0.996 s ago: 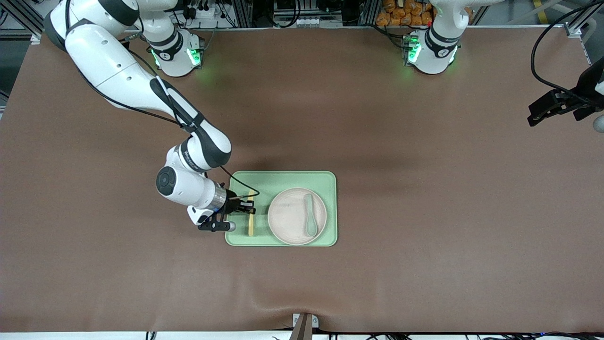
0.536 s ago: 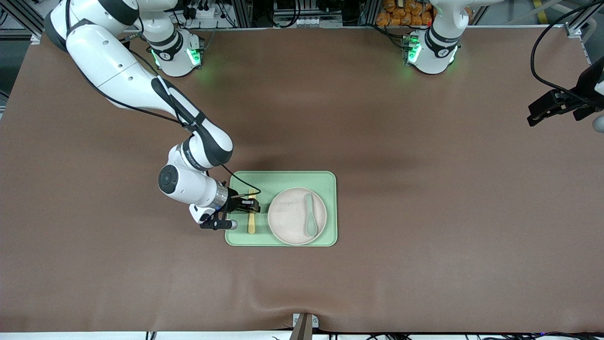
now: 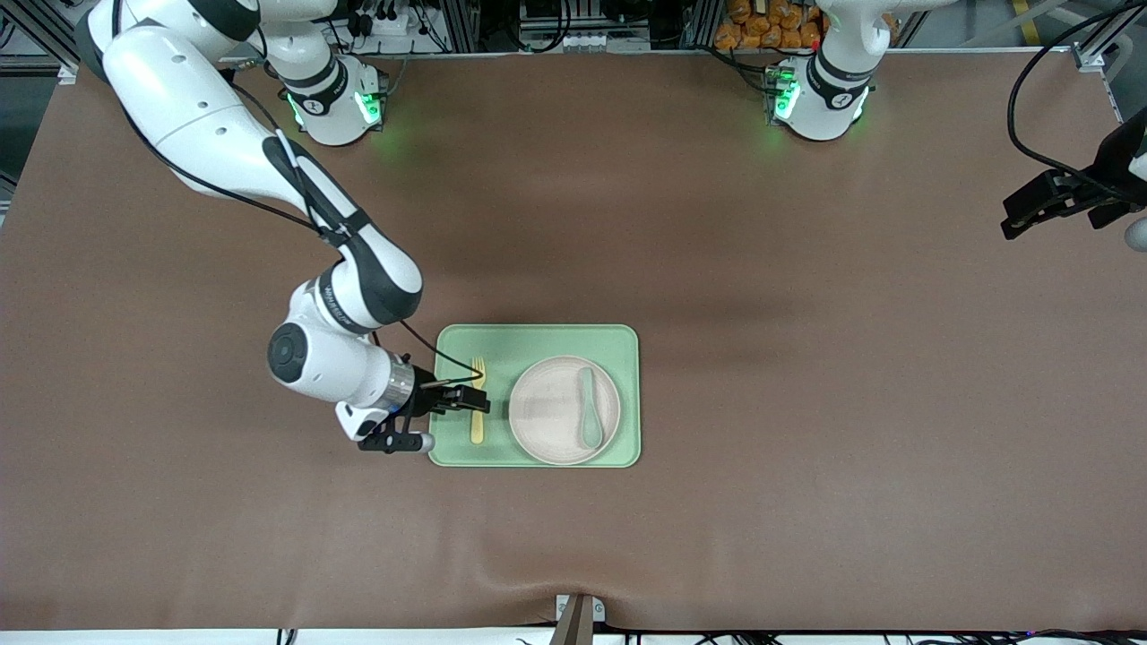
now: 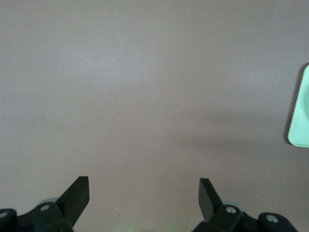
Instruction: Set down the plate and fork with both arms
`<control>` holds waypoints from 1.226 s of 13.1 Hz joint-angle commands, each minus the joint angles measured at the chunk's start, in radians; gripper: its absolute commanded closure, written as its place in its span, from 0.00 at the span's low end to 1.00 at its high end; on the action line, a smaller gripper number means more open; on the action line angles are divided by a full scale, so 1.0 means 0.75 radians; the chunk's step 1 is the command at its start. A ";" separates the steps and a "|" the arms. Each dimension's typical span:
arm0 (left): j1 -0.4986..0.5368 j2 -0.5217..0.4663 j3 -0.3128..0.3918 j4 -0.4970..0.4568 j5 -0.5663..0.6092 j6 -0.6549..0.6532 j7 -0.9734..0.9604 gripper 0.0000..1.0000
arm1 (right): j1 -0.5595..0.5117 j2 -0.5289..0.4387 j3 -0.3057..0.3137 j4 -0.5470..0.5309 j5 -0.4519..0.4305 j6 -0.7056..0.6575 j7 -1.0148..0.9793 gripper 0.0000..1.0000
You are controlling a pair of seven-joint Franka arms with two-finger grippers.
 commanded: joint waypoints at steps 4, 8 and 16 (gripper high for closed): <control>0.006 -0.037 -0.004 -0.026 -0.005 -0.008 0.028 0.00 | -0.010 -0.004 -0.141 0.402 -0.019 -0.571 -0.017 0.00; 0.006 -0.037 -0.004 -0.026 -0.005 -0.008 0.028 0.00 | 0.000 -0.152 -0.202 0.548 -0.180 -0.856 -0.005 0.00; 0.006 -0.039 -0.004 -0.024 -0.005 -0.008 0.028 0.00 | 0.007 -0.535 -0.433 0.509 -0.182 -1.157 -0.110 0.00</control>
